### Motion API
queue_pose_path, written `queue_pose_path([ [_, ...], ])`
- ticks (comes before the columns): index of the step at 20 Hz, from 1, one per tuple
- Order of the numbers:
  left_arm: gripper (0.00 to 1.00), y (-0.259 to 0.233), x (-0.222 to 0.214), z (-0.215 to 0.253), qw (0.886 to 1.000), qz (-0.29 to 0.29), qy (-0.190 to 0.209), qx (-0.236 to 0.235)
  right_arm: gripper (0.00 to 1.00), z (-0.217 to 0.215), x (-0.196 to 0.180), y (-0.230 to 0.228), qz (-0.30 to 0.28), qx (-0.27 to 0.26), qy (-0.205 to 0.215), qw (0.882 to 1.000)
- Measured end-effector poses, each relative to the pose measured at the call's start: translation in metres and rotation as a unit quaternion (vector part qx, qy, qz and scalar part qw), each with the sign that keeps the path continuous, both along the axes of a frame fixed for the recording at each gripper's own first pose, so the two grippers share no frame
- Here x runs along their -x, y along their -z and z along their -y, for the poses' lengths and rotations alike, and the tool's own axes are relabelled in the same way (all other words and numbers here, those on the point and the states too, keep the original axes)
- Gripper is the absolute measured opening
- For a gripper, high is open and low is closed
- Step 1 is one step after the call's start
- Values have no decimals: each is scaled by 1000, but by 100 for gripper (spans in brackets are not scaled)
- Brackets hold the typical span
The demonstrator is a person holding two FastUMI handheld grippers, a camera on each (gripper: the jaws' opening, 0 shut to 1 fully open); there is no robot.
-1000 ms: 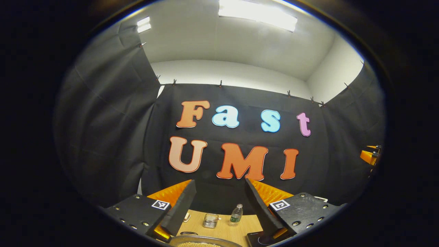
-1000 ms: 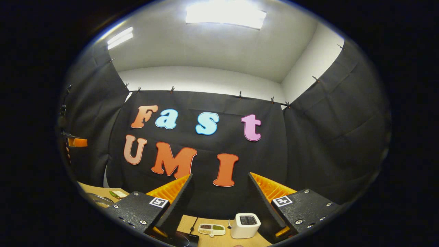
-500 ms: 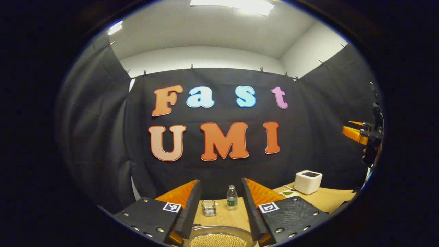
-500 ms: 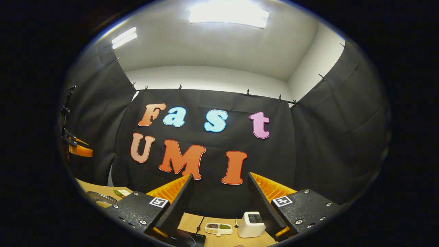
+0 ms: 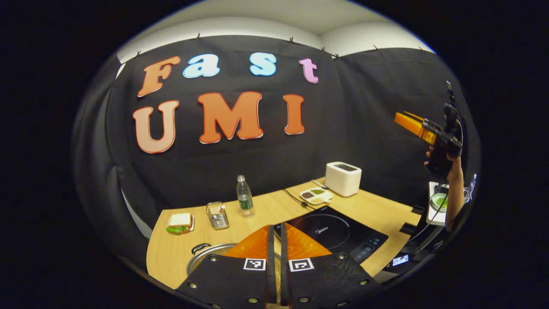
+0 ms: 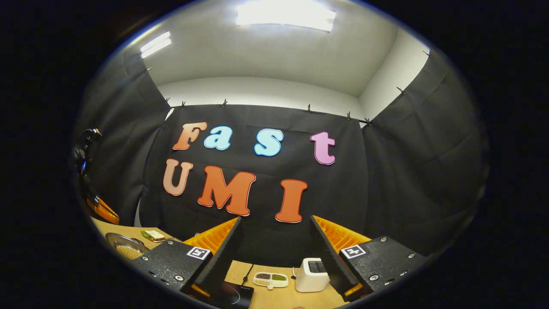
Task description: First push the handle of the pot to place it horizontally, then grasp the pot with both hands and set it on the induction cooktop.
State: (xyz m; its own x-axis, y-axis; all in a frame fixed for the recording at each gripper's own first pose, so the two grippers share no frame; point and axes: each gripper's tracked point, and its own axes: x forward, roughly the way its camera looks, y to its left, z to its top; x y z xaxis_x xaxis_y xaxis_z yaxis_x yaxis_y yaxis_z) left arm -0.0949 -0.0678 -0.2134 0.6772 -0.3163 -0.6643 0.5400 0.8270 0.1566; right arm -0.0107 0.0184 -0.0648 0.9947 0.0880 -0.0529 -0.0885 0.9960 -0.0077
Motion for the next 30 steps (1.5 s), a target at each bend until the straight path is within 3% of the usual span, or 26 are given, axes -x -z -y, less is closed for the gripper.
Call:
queue_pose_path([
  [4,2,50,35,-9,995,-73,24,-57,95,13,9,9,-4,6,11,1000],
  [8,2,84,76,-23,980,-169,44,-91,95,22,15,18,-8,11,19,1000],
  [12,2,104,103,-46,963,-226,52,-135,95,22,21,37,-20,13,18,1000],
  [16,3,108,123,-66,950,-254,55,-173,95,15,24,52,-30,5,15,999],
  [20,3,110,140,-83,940,-279,53,-191,95,-7,31,71,-43,-13,-14,999],
  [26,3,124,171,-123,916,-337,24,-216,95,-19,32,82,-44,2,-12,999],
  [30,2,139,178,-120,915,-350,7,-200,95,-20,35,93,-56,-8,-7,998],
])
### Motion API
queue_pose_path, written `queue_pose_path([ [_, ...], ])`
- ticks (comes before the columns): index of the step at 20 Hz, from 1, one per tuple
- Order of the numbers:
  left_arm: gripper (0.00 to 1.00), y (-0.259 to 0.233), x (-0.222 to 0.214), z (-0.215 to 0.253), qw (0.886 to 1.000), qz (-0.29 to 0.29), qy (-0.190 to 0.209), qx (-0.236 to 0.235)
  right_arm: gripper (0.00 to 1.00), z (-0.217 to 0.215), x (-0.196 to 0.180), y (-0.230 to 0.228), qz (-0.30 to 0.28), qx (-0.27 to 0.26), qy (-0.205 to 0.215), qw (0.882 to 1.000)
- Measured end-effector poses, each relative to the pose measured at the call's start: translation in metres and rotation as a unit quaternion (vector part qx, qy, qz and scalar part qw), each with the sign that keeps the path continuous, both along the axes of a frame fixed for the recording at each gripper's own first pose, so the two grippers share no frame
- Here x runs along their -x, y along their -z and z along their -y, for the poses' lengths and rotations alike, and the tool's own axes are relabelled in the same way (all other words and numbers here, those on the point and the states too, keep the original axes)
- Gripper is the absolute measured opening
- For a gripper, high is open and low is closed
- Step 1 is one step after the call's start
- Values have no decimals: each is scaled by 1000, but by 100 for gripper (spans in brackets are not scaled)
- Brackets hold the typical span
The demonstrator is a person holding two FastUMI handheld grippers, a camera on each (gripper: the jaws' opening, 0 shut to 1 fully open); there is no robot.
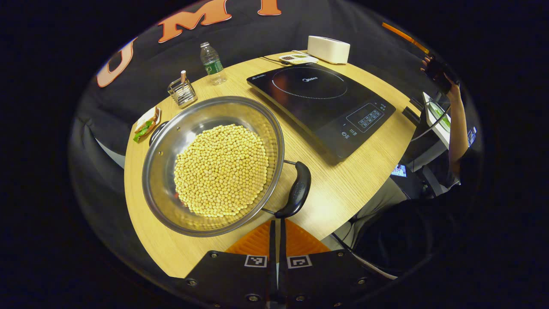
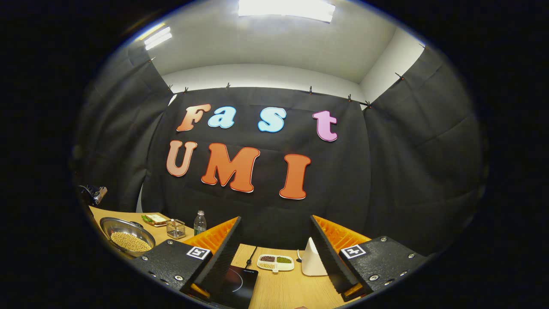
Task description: First push the handle of the pot to place it horizontally, then grasp the pot with both hands and set it on the induction cooktop.
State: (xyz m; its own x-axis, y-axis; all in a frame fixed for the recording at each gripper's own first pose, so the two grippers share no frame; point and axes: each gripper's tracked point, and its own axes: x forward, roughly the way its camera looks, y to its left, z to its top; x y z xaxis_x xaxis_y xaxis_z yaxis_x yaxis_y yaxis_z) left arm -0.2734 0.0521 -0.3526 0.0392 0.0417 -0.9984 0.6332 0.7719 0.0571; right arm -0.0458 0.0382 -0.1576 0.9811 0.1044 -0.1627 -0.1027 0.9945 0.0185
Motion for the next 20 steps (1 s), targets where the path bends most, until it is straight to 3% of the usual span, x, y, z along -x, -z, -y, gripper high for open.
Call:
queue_pose_path([
  [7,2,23,0,10,1000,0,-18,9,95,13,13,14,-26,-15,23,999],
  [14,2,34,-14,30,992,-6,-102,68,95,28,22,9,-30,7,38,999],
  [20,3,48,-33,47,986,-6,-140,94,95,41,31,-8,-17,29,54,998],
])
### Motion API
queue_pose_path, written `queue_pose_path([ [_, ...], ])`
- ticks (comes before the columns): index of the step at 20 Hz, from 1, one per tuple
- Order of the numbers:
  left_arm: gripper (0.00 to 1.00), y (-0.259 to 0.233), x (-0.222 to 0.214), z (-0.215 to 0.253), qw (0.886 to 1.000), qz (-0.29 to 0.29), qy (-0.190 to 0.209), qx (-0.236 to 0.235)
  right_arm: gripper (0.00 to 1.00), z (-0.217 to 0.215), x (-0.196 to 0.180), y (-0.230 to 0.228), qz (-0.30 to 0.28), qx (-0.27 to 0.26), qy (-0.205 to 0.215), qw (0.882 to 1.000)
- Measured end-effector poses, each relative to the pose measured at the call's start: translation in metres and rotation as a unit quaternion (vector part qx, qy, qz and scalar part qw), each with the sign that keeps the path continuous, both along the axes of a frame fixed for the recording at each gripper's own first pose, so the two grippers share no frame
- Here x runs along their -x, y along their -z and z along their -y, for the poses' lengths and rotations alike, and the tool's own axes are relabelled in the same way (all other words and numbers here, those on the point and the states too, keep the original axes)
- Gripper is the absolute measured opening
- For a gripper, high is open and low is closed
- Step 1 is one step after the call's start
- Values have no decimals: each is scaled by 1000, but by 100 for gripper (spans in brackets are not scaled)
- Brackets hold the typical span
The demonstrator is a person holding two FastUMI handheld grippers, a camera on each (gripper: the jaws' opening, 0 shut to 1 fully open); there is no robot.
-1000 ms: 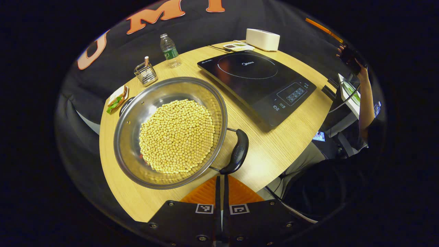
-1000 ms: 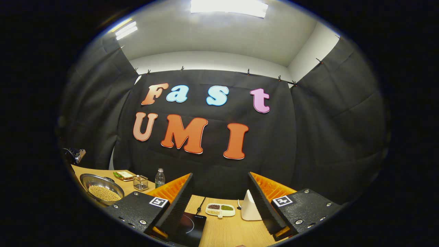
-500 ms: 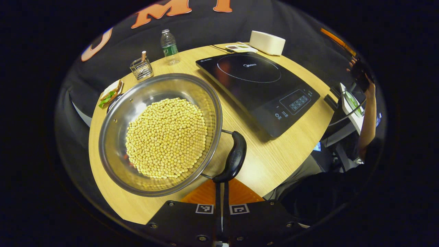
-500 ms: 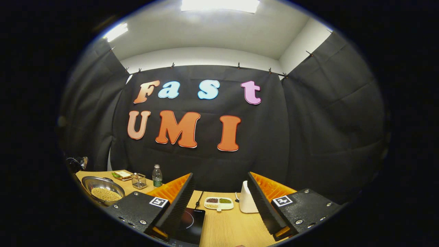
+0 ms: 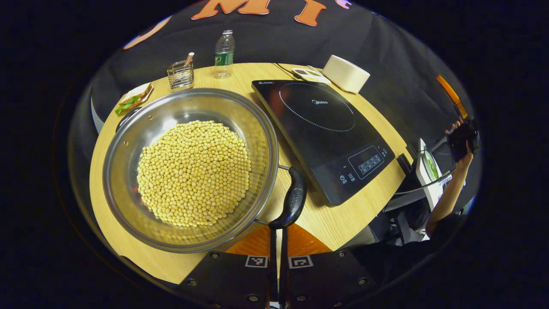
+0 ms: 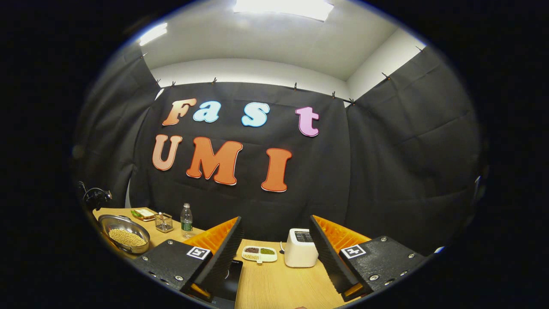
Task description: First push the handle of the pot to place it horizontally, then grasp the pot with both hands and set it on the induction cooktop.
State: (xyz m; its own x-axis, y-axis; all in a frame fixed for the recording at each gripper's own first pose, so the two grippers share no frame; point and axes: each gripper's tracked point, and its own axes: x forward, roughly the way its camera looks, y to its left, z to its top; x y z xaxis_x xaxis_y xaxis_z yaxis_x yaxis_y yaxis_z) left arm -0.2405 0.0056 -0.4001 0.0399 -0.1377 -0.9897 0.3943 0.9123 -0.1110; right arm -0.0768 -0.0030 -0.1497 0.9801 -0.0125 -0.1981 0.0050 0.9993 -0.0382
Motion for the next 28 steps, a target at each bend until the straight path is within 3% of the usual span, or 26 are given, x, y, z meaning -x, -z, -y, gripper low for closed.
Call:
queue_pose_path([
  [8,2,14,-30,8,999,31,-11,-7,95,19,9,5,-20,14,15,1000],
  [19,2,42,-74,37,995,84,28,-38,95,20,8,25,-45,16,14,999],
  [28,2,56,-105,51,994,104,-6,-29,95,17,3,41,-66,8,14,998],
])
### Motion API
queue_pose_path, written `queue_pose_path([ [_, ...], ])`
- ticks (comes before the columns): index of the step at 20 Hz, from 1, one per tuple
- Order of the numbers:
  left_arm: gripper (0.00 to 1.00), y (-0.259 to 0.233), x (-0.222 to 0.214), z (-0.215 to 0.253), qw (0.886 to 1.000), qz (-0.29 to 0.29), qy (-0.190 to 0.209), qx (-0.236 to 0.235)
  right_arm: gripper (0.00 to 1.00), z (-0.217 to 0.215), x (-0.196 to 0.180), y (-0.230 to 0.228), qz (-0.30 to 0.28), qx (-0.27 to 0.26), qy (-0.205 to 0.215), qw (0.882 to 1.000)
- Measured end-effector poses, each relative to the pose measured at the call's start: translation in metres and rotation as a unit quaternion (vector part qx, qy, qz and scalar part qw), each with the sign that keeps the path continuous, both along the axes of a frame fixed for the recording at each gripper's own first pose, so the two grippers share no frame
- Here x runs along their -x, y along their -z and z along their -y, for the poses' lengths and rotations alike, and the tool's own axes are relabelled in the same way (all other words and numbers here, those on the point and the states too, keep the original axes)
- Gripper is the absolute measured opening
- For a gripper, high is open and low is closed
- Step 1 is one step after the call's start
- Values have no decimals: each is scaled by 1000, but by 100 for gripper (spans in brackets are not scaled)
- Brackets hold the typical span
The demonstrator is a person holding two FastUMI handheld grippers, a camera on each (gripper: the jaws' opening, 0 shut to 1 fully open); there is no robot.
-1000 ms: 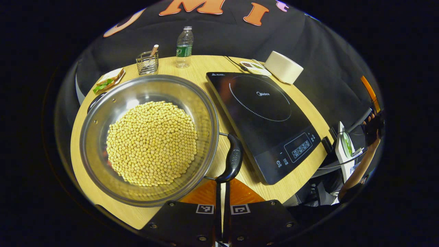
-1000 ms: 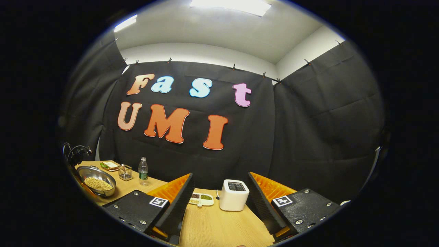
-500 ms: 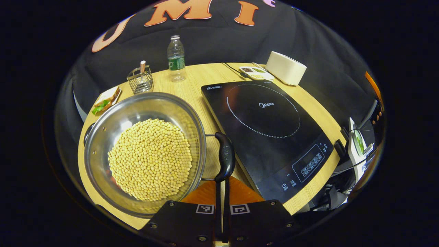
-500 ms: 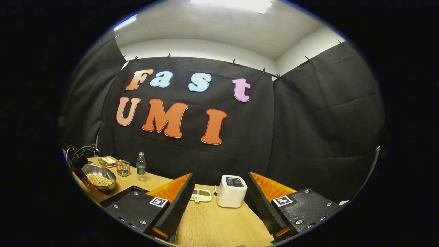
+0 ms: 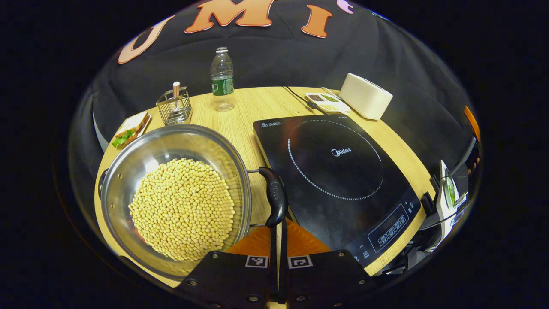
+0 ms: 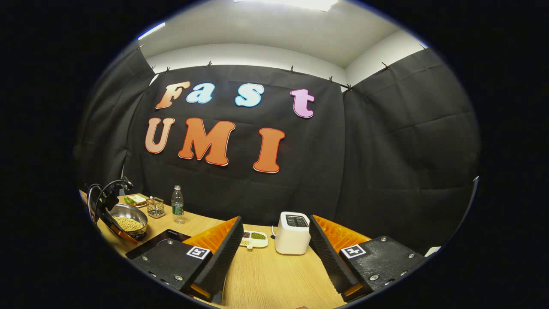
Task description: First push the handle of the pot to place it horizontally, then grasp the pot with both hands and set it on the induction cooktop.
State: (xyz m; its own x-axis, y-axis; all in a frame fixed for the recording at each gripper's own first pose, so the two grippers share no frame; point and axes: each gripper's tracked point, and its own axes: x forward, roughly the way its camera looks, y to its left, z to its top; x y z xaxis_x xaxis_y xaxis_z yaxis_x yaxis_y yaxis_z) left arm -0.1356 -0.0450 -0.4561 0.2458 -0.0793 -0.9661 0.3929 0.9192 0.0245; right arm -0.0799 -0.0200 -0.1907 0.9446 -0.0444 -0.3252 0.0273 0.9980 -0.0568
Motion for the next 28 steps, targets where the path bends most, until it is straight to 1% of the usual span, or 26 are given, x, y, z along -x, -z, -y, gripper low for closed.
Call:
queue_pose_path([
  [5,2,14,-20,6,1000,6,-15,3,95,-7,-3,10,-9,0,-3,1000],
  [10,2,17,-28,10,1000,8,-6,7,95,-8,-5,11,-22,3,0,1000],
  [15,2,16,-28,11,1000,4,-1,18,95,-8,-1,7,-21,6,6,1000],
  [18,2,1,-27,10,999,17,16,27,95,-10,-2,9,-26,2,7,1000],
  [22,2,-31,-37,-3,997,58,29,32,95,-20,-6,7,-28,0,2,1000],
  [23,7,-39,-41,-8,997,68,28,31,95,-25,-8,6,-28,-1,-2,1000],
  [24,2,-48,-47,-14,996,79,25,28,95,-30,-8,5,-27,-1,-7,1000],
  [28,2,-82,-72,-50,992,125,-3,20,95,-53,-17,6,-30,-4,-26,999],
])
